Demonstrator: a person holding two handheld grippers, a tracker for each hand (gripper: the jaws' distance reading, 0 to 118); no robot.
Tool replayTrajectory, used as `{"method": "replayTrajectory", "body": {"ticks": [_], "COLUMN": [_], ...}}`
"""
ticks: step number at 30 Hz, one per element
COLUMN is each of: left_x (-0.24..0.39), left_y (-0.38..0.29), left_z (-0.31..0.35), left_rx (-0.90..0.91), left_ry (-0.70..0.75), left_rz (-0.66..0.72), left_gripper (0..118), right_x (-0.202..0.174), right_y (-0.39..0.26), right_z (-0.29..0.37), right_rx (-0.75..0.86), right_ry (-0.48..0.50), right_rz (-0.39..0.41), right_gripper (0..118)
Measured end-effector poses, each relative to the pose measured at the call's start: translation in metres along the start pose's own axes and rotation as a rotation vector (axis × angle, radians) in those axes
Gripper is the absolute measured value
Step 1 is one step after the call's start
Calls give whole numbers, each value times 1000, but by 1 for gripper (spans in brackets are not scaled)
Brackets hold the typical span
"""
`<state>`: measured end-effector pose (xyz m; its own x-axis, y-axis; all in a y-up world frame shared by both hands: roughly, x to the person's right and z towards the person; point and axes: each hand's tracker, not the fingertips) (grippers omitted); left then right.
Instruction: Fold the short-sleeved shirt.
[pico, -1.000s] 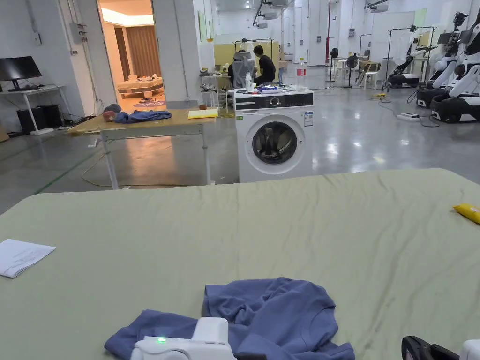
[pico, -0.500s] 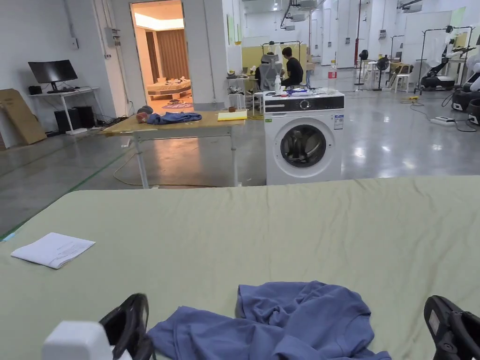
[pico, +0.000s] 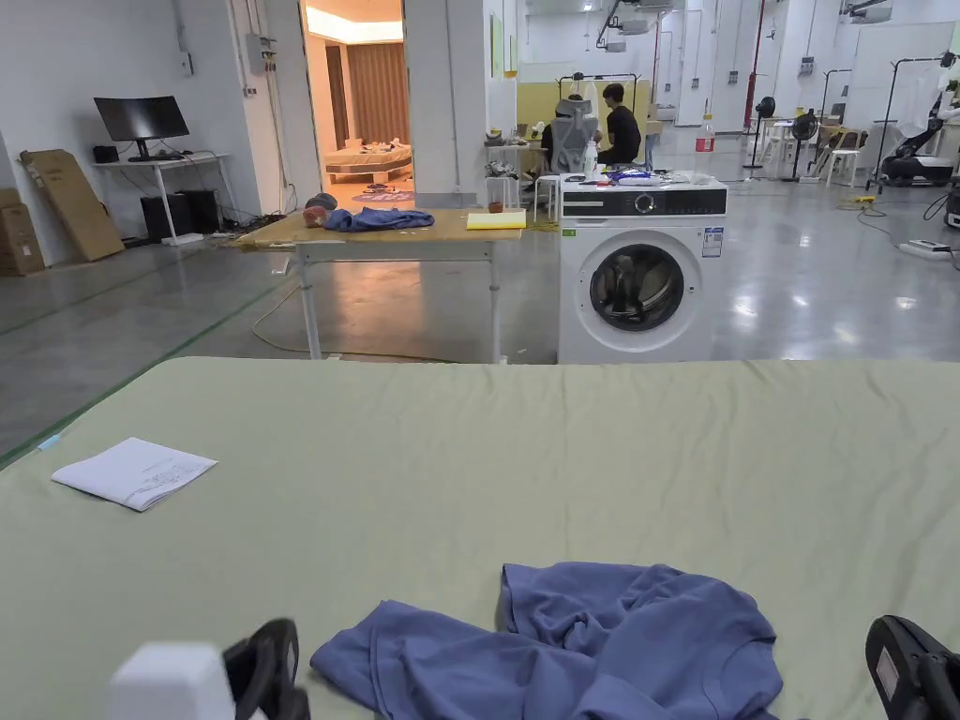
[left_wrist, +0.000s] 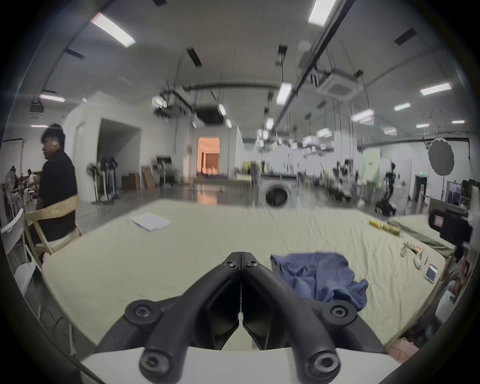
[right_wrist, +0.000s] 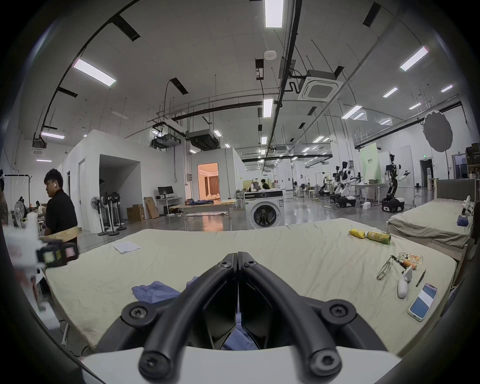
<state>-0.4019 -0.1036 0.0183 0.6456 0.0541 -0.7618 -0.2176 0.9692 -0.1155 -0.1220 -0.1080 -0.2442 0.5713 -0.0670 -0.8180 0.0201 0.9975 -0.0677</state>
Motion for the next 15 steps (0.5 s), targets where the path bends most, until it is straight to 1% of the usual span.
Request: {"method": "replayTrajectory", "body": {"ticks": [3, 4, 5, 6, 7, 8, 9, 10, 11, 12, 13, 15], "left_x": [-30, -38, -44, -48, -51, -52, -53, -55, -56, -44, -41, -33], "left_y": [29, 31, 29, 24, 20, 9, 2, -8, -17, -31, -44, -74], "left_z": [-90, -122, -150, -172, -194, -220, -237, -256, -274, -285, -299, -320], "left_rx": [-372, -431, -478, -496, -524, -580, -611, -625, -649, -684, -719, -798], "left_ry": [-127, -161, -153, -160, -152, -132, -127, -117, -98, -84, -67, -32], "left_rz": [99, 147, 135, 117, 113, 70, 72, 107, 134, 144, 130, 59], "left_gripper": [0, 4, 19, 66, 95, 100, 104, 106, 106, 106, 106, 106], "right_x": [2, 3, 4, 5, 7, 9, 10, 12, 14, 16, 17, 19], "right_y": [-1, -3, -5, -7, -11, -15, -17, -21, -24, -27, -31, -36], "right_z": [-7, -10, -12, -15, -18, -21, -24, -28, -31, -33, -36, -39], "right_rx": [-28, -38, -48, -58, -74, -93, -112, -133, -152, -164, -177, -208], "right_ry": [4, 1, -2, -3, -4, -9, -13, -16, -20, -26, -32, -41], "right_rz": [8, 10, 7, 3, -3, -6, -8, -9, -8, -7, -6, -3], "right_gripper": [0, 0, 0, 0, 0, 0, 0, 0, 0, 0, 0, 0]}}
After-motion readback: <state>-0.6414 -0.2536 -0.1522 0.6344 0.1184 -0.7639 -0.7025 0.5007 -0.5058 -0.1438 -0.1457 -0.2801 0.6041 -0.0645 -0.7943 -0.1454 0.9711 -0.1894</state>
